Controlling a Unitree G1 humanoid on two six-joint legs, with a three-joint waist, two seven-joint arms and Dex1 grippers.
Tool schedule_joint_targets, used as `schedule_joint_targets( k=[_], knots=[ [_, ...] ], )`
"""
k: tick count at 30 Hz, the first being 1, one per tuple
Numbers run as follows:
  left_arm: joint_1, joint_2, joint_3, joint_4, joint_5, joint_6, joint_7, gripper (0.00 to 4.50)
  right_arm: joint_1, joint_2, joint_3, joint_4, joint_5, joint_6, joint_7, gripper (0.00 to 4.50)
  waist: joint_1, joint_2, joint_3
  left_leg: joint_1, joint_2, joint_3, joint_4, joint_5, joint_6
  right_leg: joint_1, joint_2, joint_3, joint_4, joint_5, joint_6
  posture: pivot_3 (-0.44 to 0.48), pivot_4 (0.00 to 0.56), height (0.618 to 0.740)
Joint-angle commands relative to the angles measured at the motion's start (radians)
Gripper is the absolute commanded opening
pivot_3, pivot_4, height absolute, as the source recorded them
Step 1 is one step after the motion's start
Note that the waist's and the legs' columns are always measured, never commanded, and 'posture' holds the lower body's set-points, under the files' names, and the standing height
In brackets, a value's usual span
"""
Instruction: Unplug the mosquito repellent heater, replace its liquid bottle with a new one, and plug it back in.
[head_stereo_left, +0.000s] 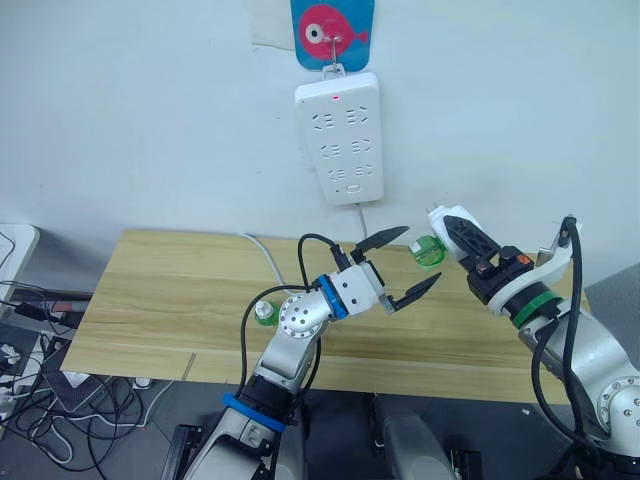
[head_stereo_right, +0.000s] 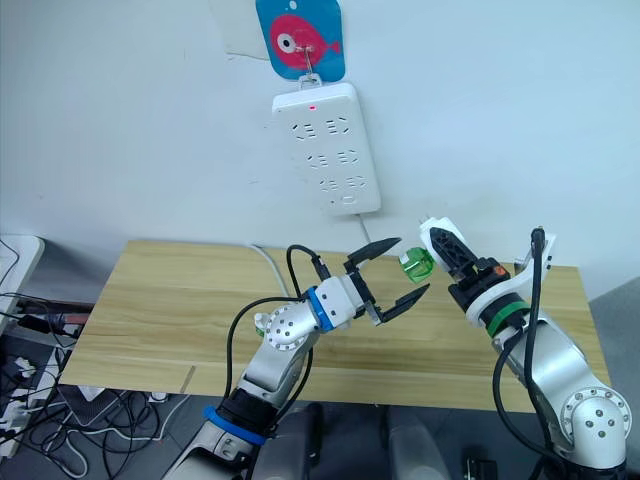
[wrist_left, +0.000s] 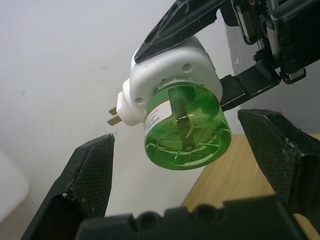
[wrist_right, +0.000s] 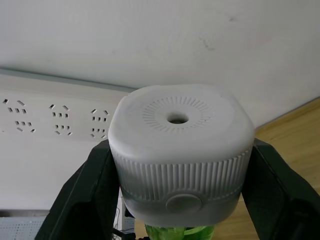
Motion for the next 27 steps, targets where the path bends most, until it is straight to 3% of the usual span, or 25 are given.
schedule_joint_targets(
  k=[1, 4, 5, 7, 12, 25, 27],
  knots=[
    [-0.008, -0.018, -0.015, -0.013, 0.004, -0.025, 0.007, 4.48, 0.007, -0.011, 0.0, -0.061, 0.017, -0.024, 0.015, 2.92, 0.0, 0.0, 0.0, 0.0, 0.0, 0.0, 0.0, 0.0, 0.0, 0.0, 0.0, 0.0, 0.0, 0.0, 0.0, 0.029, 0.287, 0.74],
    [-0.006, -0.02, -0.017, -0.015, -0.002, -0.021, 0.002, 4.48, 0.01, -0.015, 0.002, -0.061, 0.019, -0.026, 0.017, 2.92, 0.0, 0.0, 0.0, 0.0, 0.0, 0.0, 0.001, 0.0, 0.0, 0.0, 0.0, 0.0, 0.0, 0.0, 0.0, 0.029, 0.285, 0.74],
    [-0.007, -0.021, -0.016, -0.014, -0.004, -0.022, 0.0, 4.3, 0.009, -0.016, 0.003, -0.059, 0.018, -0.025, 0.019, 2.92, 0.0, 0.0, 0.0, 0.0, 0.0, 0.0, 0.001, 0.0, 0.0, 0.0, 0.0, 0.0, 0.001, 0.0, 0.0, 0.028, 0.284, 0.74],
    [-0.006, -0.021, -0.015, -0.016, -0.007, -0.022, -0.002, 3.88, 0.008, -0.018, 0.005, -0.058, 0.017, -0.027, 0.021, 2.92, 0.0, 0.0, 0.0, 0.0, 0.0, 0.0, 0.001, 0.0, 0.0, 0.0, 0.0, 0.0, 0.001, 0.0, 0.0, 0.028, 0.284, 0.74],
    [-0.005, -0.023, -0.016, -0.014, -0.01, -0.022, -0.006, 2.3, 0.011, -0.017, 0.01, -0.059, 0.017, -0.036, 0.023, 2.92, 0.0, 0.0, 0.0, 0.0, 0.0, 0.0, 0.003, 0.0, 0.0, 0.0, 0.0, 0.0, 0.001, 0.0, 0.0, 0.028, 0.281, 0.74],
    [-0.02, -0.02, -0.014, 0.002, -0.001, -0.022, -0.001, 2.24, 0.03, -0.025, 0.032, -0.075, 0.011, -0.045, 0.029, 2.92, 0.0, 0.0, 0.0, 0.0, 0.0, -0.001, 0.007, 0.0, 0.0, 0.002, 0.0, 0.0, 0.002, 0.001, 0.001, 0.029, 0.275, 0.74],
    [-0.025, -0.014, -0.011, 0.007, -0.005, -0.025, -0.009, 2.24, 0.036, -0.029, 0.033, -0.077, 0.014, -0.045, 0.033, 3.65, 0.0, 0.0, 0.0, 0.0, 0.0, -0.001, 0.007, 0.0, 0.0, 0.002, 0.0, 0.0, 0.002, 0.001, 0.002, 0.029, 0.275, 0.74]
  ],
)
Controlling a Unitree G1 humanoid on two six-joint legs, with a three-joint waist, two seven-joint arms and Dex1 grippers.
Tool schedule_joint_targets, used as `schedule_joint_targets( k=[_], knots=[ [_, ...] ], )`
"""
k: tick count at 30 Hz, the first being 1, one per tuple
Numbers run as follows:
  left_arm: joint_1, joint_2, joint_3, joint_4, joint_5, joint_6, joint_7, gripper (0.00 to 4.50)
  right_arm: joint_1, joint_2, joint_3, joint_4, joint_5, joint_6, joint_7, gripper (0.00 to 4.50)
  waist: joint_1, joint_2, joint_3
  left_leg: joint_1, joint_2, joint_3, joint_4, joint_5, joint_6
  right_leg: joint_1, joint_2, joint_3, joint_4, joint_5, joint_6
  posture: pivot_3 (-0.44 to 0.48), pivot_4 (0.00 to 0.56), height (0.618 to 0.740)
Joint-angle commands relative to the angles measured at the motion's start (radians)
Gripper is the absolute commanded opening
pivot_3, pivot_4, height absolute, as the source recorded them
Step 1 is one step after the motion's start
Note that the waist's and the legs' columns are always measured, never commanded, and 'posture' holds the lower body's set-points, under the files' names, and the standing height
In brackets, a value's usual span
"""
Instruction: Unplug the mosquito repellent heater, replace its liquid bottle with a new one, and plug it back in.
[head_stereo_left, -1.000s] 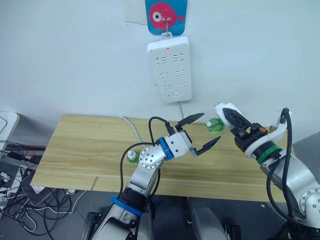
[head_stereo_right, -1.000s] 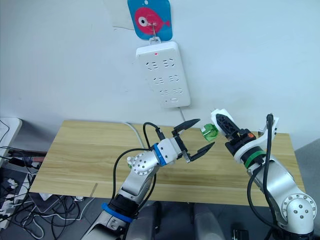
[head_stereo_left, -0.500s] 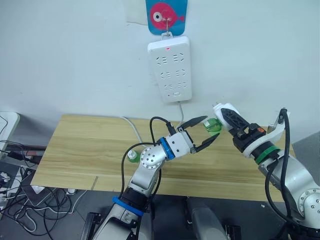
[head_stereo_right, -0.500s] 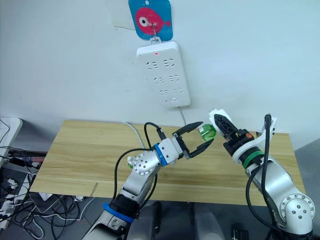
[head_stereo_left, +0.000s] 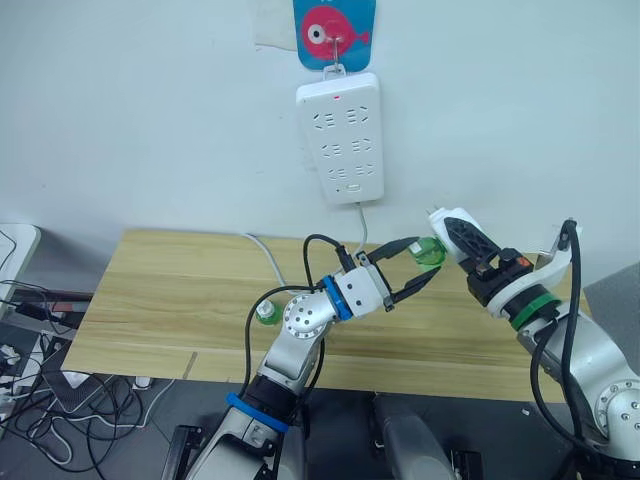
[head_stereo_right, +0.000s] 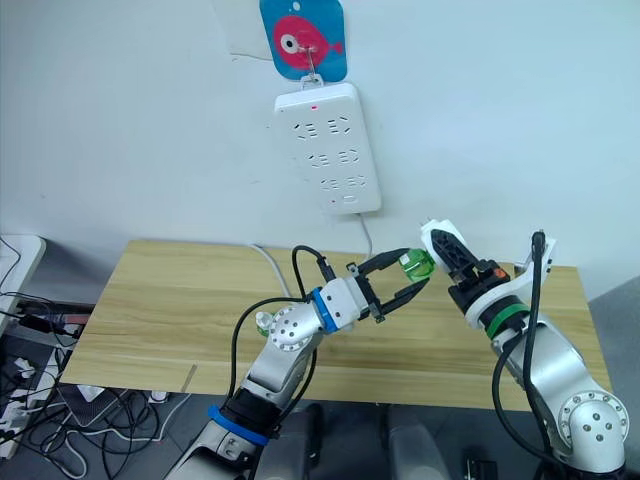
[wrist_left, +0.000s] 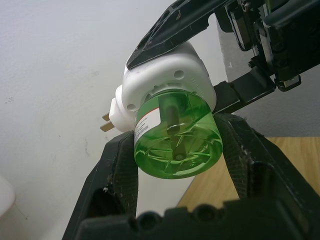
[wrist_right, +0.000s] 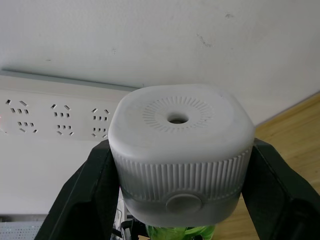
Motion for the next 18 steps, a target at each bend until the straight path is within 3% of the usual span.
schedule_joint_targets(
  k=[1, 2, 3, 9, 12, 18],
  knots=[
    [-0.022, 0.0, 0.006, -0.002, -0.009, -0.026, -0.009, 2.24, 0.014, -0.017, 0.005, -0.069, 0.02, 0.002, 0.031, 3.98, 0.0, 0.0, 0.0, 0.0, 0.0, 0.0, 0.0, 0.0, 0.0, 0.001, 0.0, 0.0, 0.0, 0.0, 0.0, 0.032, 0.271, 0.74],
    [-0.025, 0.004, 0.008, 0.002, -0.012, -0.027, -0.014, 2.24, 0.017, -0.021, 0.005, -0.07, 0.023, 0.001, 0.034, 4.38, 0.0, 0.0, 0.0, 0.0, 0.0, -0.001, 0.0, 0.0, 0.0, 0.001, 0.0, 0.0, 0.0, 0.0, 0.0, 0.032, 0.271, 0.74],
    [-0.03, 0.009, 0.011, 0.008, -0.017, -0.03, -0.022, 2.24, 0.02, -0.027, 0.004, -0.072, 0.028, 0.001, 0.037, 4.46, 0.0, 0.0, 0.0, 0.0, 0.0, -0.001, 0.001, 0.0, 0.0, 0.001, 0.0, 0.0, 0.0, 0.0, 0.0, 0.032, 0.27, 0.74],
    [-0.065, 0.046, 0.033, 0.05, -0.063, -0.06, -0.115, 2.24, 0.05, -0.103, -0.028, -0.065, 0.088, 0.025, 0.075, 4.46, 0.0, 0.0, -0.001, 0.001, -0.001, -0.002, 0.002, 0.0, 0.001, 0.003, 0.0, 0.0, 0.0, 0.0, 0.001, 0.03, 0.265, 0.74],
    [-0.079, 0.074, 0.038, 0.062, -0.105, -0.073, -0.194, 2.24, 0.1, -0.192, -0.072, -0.056, 0.137, 0.077, 0.131, 4.46, 0.0, 0.0, -0.001, 0.001, -0.001, -0.002, 0.002, 0.0, 0.001, 0.003, 0.0, -0.001, 0.0, 0.001, 0.0, 0.032, 0.263, 0.74],
    [-0.119, 0.125, 0.056, 0.121, -0.17, -0.111, -0.35, 2.24, 0.23, -0.385, -0.233, 0.049, 0.146, 0.274, 0.445, 4.46, 0.001, 0.0, -0.001, 0.001, -0.001, -0.002, 0.002, 0.001, 0.001, 0.004, 0.0, -0.002, -0.001, 0.003, -0.003, 0.025, 0.265, 0.74]
  ],
)
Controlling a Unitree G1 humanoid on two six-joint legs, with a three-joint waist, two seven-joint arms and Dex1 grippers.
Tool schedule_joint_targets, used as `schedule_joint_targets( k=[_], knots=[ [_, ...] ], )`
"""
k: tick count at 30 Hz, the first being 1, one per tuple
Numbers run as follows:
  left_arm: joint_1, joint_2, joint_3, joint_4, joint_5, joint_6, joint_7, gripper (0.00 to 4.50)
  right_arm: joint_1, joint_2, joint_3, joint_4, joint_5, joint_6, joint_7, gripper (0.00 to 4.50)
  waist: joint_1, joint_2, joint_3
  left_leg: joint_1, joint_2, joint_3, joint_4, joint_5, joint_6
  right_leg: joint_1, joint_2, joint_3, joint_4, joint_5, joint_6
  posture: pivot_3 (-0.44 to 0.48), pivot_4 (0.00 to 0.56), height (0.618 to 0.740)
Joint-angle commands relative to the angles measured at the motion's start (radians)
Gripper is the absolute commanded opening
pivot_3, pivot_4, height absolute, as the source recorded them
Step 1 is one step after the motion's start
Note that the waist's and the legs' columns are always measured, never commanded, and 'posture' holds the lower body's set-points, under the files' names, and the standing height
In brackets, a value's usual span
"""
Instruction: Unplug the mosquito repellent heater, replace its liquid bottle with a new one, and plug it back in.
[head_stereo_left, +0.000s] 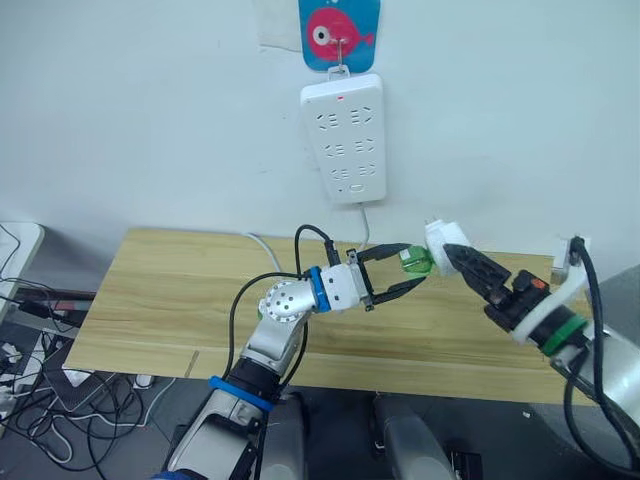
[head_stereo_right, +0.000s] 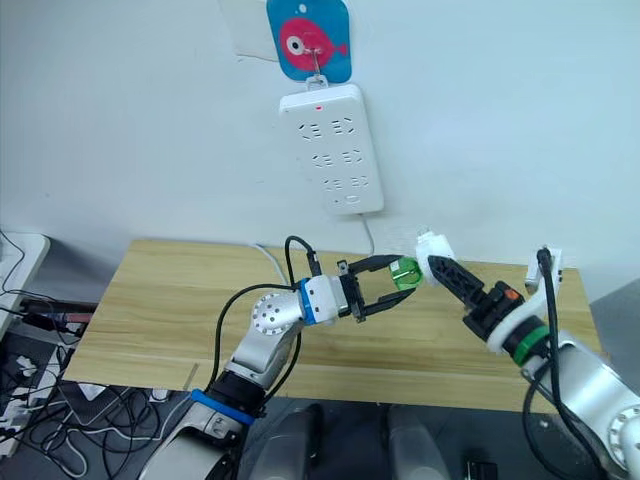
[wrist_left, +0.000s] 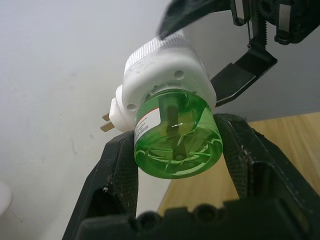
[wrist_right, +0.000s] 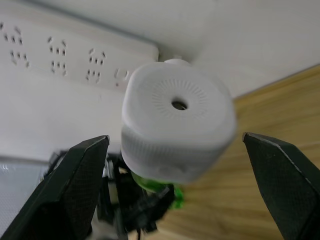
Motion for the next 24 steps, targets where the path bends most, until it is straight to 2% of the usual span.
schedule_joint_targets(
  k=[1, 7, 11, 14, 18, 24],
  knots=[
    [-0.03, 0.012, 0.013, 0.012, -0.051, -0.061, -0.095, 2.24, 0.016, -0.065, -0.101, 0.069, 0.024, 0.121, 0.203, 4.46, -0.001, 0.0, 0.0, 0.001, 0.0, 0.0, 0.0, 0.0, 0.0, 0.001, 0.0, 0.0, 0.0, 0.0, 0.0, 0.025, 0.265, 0.74],
    [-0.064, 0.039, 0.011, 0.09, -0.086, -0.192, -0.274, 2.24, -0.056, -0.179, -0.115, 0.305, 0.024, 0.404, 0.475, 4.46, -0.002, 0.0, 0.0, 0.003, 0.0, 0.003, 0.0, 0.002, 0.003, 0.003, 0.001, 0.001, -0.001, 0.0, 0.004, 0.023, 0.27, 0.74],
    [-0.099, 0.034, 0.02, 0.155, -0.091, -0.279, -0.345, 2.24, -0.095, -0.256, -0.071, 0.393, 0.024, 0.524, 0.575, 4.46, -0.001, 0.0, 0.0, 0.003, 0.0, 0.002, 0.0, 0.002, 0.003, 0.003, 0.001, 0.001, -0.001, 0.0, 0.005, 0.035, 0.279, 0.74],
    [-0.116, 0.025, 0.026, 0.188, -0.092, -0.299, -0.36, 2.24, -0.171, -0.267, -0.032, 0.455, 0.024, 0.578, 0.631, 4.46, -0.002, -0.001, 0.001, 0.002, 0.0, 0.002, 0.001, 0.002, 0.003, 0.003, 0.001, 0.0, -0.002, 0.0, 0.005, 0.056, 0.292, 0.74],
    [-0.123, 0.017, 0.028, 0.207, -0.089, -0.325, -0.376, 2.24, -0.232, -0.265, 0.01, 0.491, 0.024, 0.606, 0.625, 4.46, 0.001, -0.001, 0.001, 0.002, 0.0, 0.002, 0.001, 0.002, 0.004, 0.003, 0.001, 0.0, -0.002, 0.002, 0.004, 0.056, 0.295, 0.74],
    [-0.137, 0.007, 0.023, 0.226, -0.069, -0.368, -0.368, 2.24, -0.248, -0.241, 0.041, 0.48, 0.024, 0.599, 0.594, 4.46, 0.003, -0.001, 0.001, 0.001, -0.001, 0.001, 0.001, 0.002, 0.004, 0.003, 0.0, 0.0, -0.002, 0.003, 0.002, 0.058, 0.296, 0.74]
  ],
)
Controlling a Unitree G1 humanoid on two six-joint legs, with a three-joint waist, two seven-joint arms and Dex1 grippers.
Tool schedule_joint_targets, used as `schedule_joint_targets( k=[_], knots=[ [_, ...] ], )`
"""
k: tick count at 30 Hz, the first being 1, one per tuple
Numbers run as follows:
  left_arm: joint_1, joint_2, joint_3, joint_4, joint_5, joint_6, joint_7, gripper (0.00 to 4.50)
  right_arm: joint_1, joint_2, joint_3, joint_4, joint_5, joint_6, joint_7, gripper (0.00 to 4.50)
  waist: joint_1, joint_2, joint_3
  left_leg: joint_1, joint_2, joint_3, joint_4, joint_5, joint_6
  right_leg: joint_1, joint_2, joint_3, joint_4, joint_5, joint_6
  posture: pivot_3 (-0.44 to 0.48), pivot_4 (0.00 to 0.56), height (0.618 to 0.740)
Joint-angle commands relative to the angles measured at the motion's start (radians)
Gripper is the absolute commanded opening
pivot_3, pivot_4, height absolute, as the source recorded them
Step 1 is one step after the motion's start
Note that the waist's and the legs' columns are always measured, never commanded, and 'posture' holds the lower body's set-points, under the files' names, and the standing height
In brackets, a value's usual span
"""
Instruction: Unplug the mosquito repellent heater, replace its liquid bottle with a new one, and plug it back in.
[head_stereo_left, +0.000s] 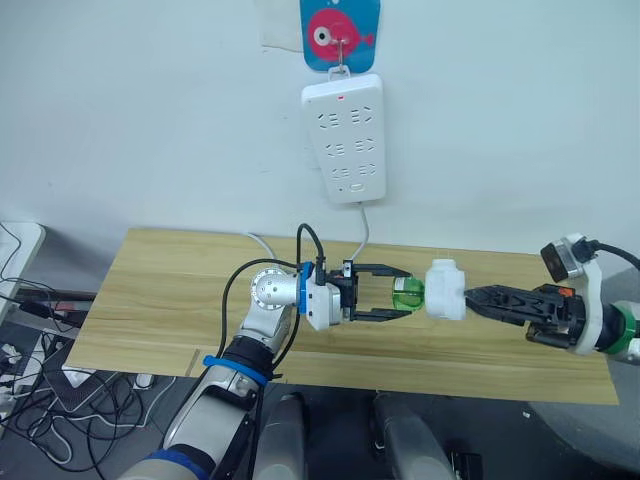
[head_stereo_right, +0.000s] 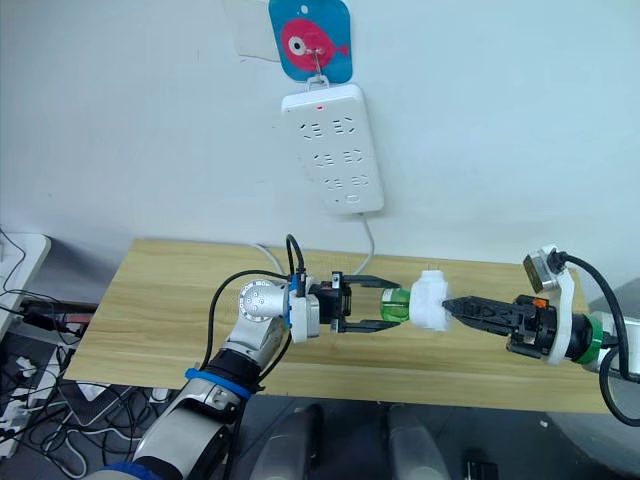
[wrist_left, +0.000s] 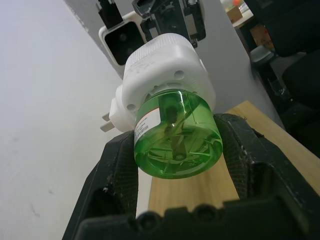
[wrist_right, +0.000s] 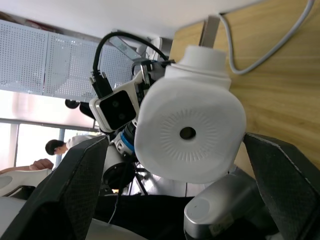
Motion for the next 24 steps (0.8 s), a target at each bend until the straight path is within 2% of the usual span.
schedule_joint_targets(
  k=[1, 5, 22, 24],
  knots=[
    [-0.025, -0.014, 0.002, 0.003, 0.0, -0.04, 0.005, 2.24, -0.012, 0.012, 0.006, -0.021, 0.024, -0.012, -0.043, 4.46, 0.0, 0.0, 0.0, 0.0, 0.0, 0.0, 0.0, 0.0, 0.0, 0.0, 0.0, 0.0, 0.0, 0.0, 0.0, 0.058, 0.296, 0.74],
    [-0.04, -0.018, -0.004, 0.022, 0.014, -0.062, 0.007, 2.24, -0.016, 0.023, 0.008, -0.015, 0.024, -0.019, -0.098, 4.46, -0.001, 0.0, 0.0, 0.0, 0.0, 0.0, 0.0, 0.0, 0.0, 0.0, 0.0, 0.0, 0.0, 0.0, 0.002, 0.059, 0.296, 0.74],
    [-0.042, -0.027, -0.018, 0.046, 0.06, -0.065, 0.039, 2.24, -0.054, 0.059, 0.024, -0.027, 0.024, -0.019, -0.125, 4.46, -0.001, 0.0, 0.0, 0.0, 0.0, 0.0, 0.0, 0.0, 0.0, 0.0, 0.0, 0.0, 0.0, 0.0, 0.001, 0.063, 0.295, 0.74],
    [-0.042, -0.026, -0.019, 0.047, 0.063, -0.066, 0.044, 2.24, -0.055, 0.061, 0.026, -0.028, 0.024, -0.022, -0.131, 4.11, -0.001, 0.0, 0.0, 0.0, 0.0, 0.0, 0.0, 0.0, 0.0, 0.0, 0.0, 0.0, 0.0, -0.001, 0.002, 0.063, 0.295, 0.74]
  ],
)
